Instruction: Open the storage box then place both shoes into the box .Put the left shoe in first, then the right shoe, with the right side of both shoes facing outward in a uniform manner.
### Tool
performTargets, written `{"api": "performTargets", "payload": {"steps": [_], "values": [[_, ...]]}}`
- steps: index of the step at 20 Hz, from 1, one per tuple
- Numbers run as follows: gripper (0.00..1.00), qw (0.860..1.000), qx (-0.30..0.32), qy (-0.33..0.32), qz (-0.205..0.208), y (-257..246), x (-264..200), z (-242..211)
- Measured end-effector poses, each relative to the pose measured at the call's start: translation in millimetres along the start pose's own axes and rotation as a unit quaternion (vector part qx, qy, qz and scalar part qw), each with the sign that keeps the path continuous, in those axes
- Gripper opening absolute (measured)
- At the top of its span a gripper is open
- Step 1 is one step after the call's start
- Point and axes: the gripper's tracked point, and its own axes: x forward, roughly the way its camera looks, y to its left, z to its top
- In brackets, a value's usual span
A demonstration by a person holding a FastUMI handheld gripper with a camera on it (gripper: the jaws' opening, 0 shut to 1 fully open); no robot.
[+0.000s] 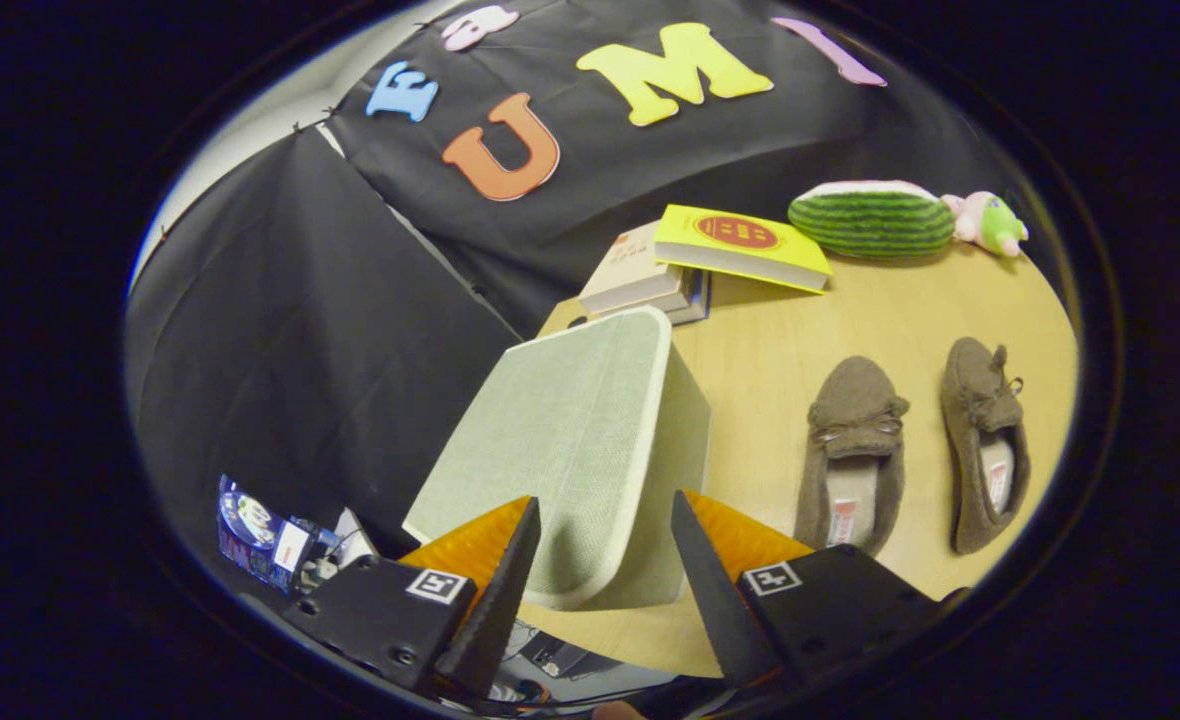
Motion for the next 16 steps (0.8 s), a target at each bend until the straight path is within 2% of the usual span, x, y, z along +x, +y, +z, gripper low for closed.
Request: {"api": "performTargets", "payload": {"steps": [3,6,8,11,13,14,16], "values": [[0.77,1.000,0.017,0.014,0.001,-2.7,8.0,0.0],[0.58,0.998,0.046,0.028,0.019,0.1,10.3,-0.4],[0.40,0.997,0.070,0.028,0.020,-0.9,11.4,2.9],[0.27,0.995,0.095,0.029,0.022,-1.4,5.9,7.7],[0.15,0.995,0.097,0.016,0.027,5.2,-0.5,17.8],[0.06,0.996,0.082,0.021,0.015,3.6,-2.3,16.6],[0.06,0.998,0.063,0.017,0.015,12.7,-5.9,22.4]]}}
